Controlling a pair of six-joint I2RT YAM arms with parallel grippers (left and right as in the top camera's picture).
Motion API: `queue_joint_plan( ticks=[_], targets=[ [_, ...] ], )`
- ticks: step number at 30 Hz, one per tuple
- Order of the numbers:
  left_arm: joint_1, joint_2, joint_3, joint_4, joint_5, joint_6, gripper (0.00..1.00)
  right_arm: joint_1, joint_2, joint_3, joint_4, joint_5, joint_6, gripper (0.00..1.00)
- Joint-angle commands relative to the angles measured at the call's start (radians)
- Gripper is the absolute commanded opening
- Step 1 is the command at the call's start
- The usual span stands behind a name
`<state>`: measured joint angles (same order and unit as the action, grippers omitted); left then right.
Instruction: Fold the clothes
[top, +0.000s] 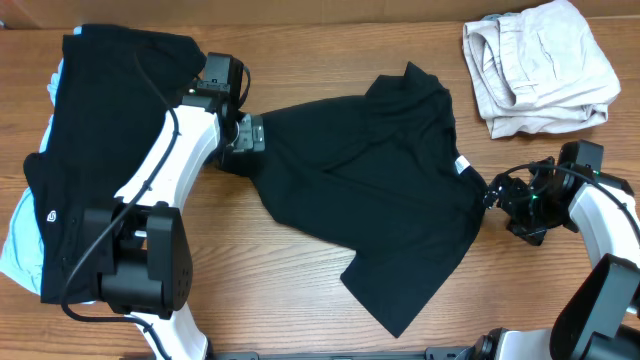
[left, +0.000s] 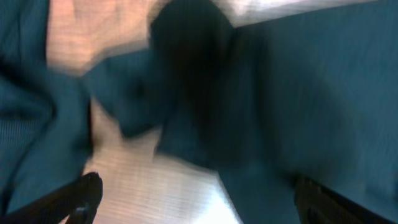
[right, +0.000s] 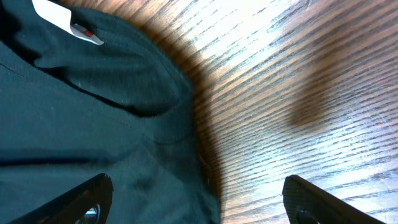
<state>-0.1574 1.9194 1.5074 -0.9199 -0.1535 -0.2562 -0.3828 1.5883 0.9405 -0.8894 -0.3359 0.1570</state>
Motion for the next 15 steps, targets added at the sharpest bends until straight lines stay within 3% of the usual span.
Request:
queue_joint_plan(
  ticks=[1, 7, 11, 15],
  targets=[
    [-0.002, -0.022, 0.092, -0.135, 0.022, -0.023, 1.0, 0.004, -0.025, 0.023, 0.007, -0.003, -0.004, 0.91],
    [0.015, -0.027, 0.07, -0.235, -0.046, -0.092, 0.97, 0.004, -0.025, 0.023, 0.021, -0.003, -0.005, 0.92],
    [0.018, -0.027, -0.009, -0.139, -0.006, -0.089, 0.87, 0.004, -0.025, 0.023, 0.024, -0.003, -0.005, 0.92],
    [0.023, -0.027, -0.106, -0.013, -0.004, -0.116, 0.84, 0.004, -0.025, 0.023, 0.023, -0.003, -0.005, 0.92]
  ],
)
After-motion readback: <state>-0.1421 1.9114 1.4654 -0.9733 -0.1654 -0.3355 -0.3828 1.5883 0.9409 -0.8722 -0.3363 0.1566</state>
